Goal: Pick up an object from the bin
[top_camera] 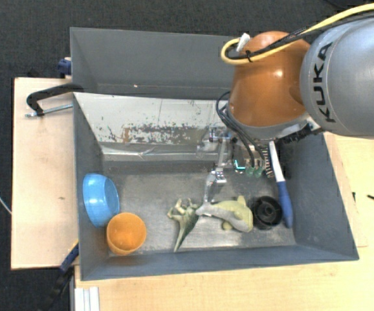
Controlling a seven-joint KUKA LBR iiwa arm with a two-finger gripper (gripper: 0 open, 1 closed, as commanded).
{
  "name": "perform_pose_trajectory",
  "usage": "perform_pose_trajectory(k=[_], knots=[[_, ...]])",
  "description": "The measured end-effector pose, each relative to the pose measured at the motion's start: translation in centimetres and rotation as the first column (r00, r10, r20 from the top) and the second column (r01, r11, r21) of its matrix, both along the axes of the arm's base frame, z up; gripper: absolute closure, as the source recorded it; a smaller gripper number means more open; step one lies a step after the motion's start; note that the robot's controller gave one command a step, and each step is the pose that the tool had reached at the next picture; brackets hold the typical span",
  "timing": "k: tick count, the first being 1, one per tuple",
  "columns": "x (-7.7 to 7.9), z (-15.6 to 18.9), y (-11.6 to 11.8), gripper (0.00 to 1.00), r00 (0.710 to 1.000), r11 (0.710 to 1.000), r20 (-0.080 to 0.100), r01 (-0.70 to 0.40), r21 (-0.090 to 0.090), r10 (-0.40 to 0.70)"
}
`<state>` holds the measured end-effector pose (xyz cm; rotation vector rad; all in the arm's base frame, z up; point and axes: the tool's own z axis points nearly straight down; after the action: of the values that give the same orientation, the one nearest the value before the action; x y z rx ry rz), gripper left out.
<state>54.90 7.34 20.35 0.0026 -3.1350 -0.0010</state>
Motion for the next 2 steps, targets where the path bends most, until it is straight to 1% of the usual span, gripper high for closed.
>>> perform_pose_trajectory(k=[1,2], knots=[[-5.65,-12.51,-1.76,0.00,0.980,0.980,-0.001,-0.197,0.001,0.197],[-5.37,-12.13,-1.70,1.00,0.981,0.981,0.008,-0.196,0.001,0.196]])
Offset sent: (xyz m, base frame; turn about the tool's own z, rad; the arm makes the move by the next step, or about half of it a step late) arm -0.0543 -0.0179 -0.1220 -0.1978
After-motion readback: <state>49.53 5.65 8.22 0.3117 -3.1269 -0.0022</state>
